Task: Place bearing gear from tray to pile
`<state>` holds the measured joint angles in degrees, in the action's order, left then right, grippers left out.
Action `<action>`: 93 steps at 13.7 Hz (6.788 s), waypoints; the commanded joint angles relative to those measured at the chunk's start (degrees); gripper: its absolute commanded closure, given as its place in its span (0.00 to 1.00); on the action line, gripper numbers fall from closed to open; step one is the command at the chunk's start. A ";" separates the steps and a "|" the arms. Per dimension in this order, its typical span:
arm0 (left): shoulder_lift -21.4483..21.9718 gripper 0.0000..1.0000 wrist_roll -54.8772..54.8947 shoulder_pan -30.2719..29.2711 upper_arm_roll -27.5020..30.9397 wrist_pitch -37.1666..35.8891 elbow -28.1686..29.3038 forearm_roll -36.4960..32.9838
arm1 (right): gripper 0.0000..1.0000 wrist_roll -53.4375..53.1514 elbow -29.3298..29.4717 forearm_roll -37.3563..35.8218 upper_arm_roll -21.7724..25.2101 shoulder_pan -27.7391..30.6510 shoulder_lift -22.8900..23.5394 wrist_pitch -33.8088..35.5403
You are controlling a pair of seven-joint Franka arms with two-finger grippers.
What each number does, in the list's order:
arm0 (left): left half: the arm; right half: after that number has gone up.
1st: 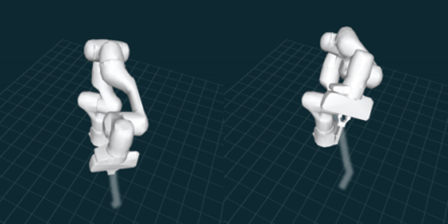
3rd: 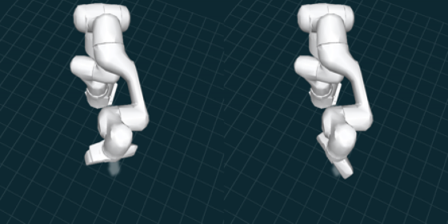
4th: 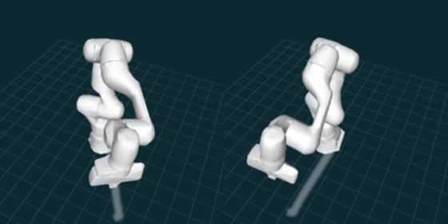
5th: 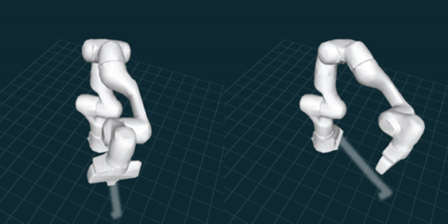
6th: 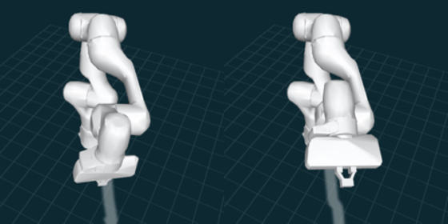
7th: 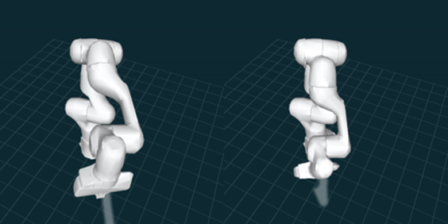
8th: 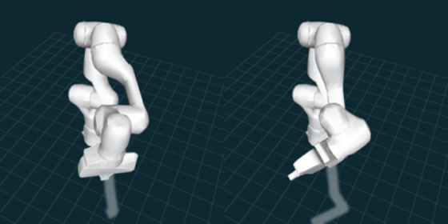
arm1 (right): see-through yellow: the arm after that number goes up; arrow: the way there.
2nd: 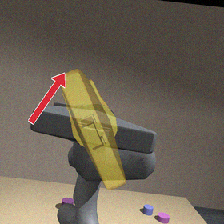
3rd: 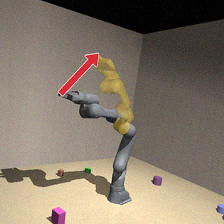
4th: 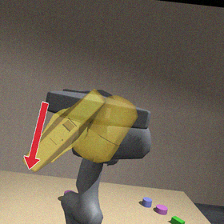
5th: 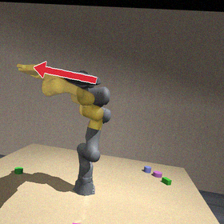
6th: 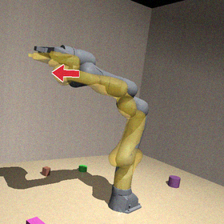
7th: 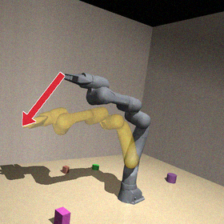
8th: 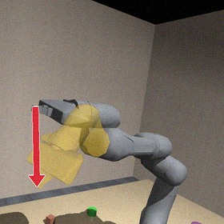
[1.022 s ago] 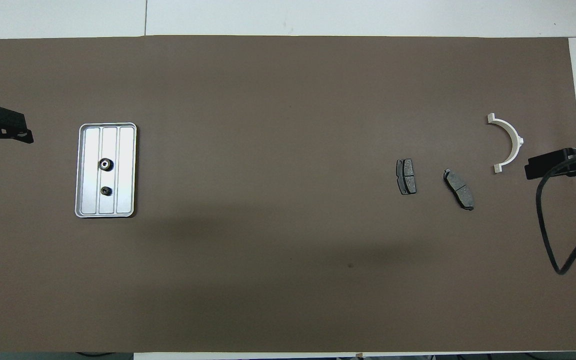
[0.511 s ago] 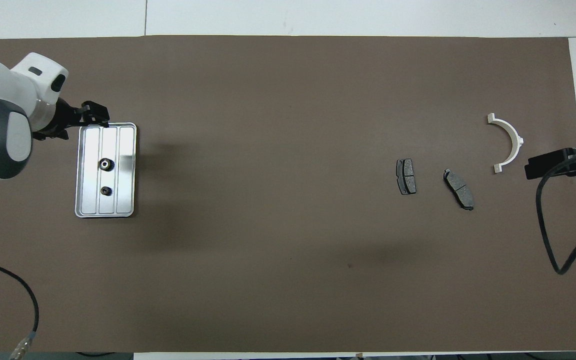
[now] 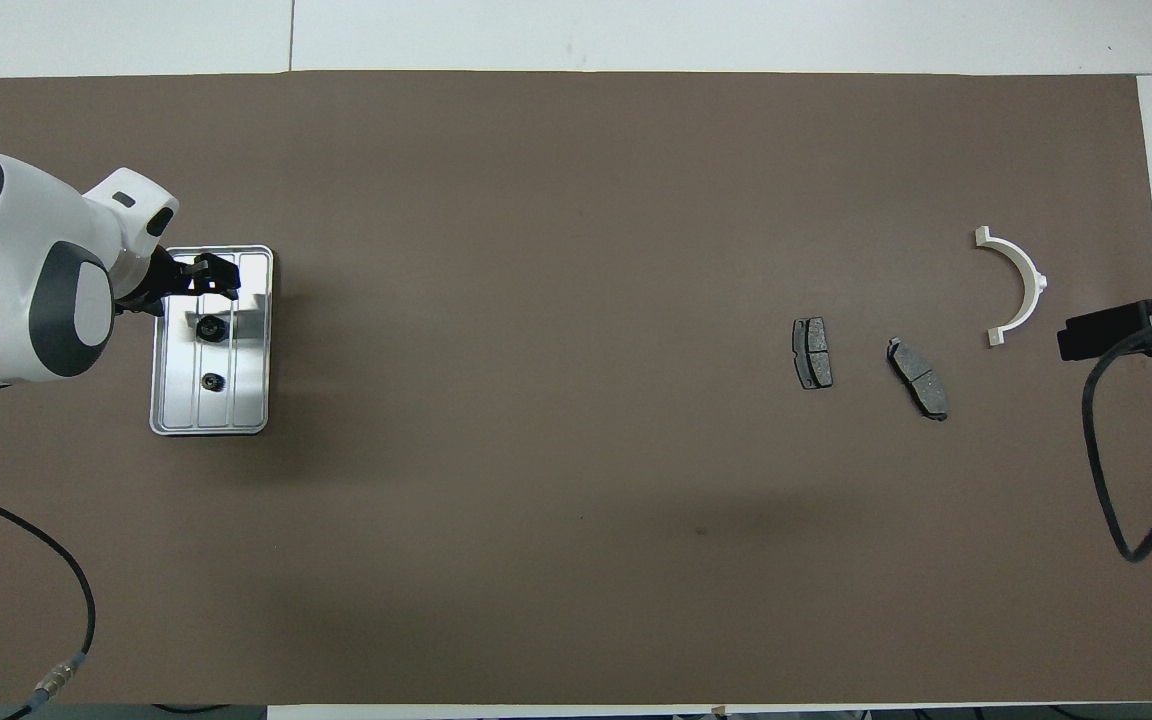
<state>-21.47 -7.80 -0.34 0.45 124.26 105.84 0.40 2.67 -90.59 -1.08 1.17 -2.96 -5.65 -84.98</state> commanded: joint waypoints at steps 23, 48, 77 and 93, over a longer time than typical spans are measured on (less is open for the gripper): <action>0.29 1.00 -26.01 14.56 0.25 -3.24 -7.04 2.67 | 0.00 -22.52 -17.34 0.55 -0.20 -7.41 15.22 -37.52; 3.41 0.00 -22.51 13.30 3.77 -5.08 -4.89 -2.25 | 0.03 -47.90 -9.54 0.46 -0.20 -20.31 22.95 -38.42; 14.96 0.54 -1.34 4.39 3.59 16.80 26.35 -1.46 | 0.00 -64.81 41.37 -4.28 -2.13 -34.57 63.84 -27.87; 15.31 1.00 -5.63 5.00 3.33 -5.68 8.44 -1.10 | 0.37 -61.73 40.75 -4.81 -2.05 -33.43 64.98 -30.25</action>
<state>-6.29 -11.15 3.67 3.49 123.98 118.63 -0.98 -60.48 -50.84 -4.88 -0.27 -37.38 58.01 -113.75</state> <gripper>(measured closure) 0.762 0.396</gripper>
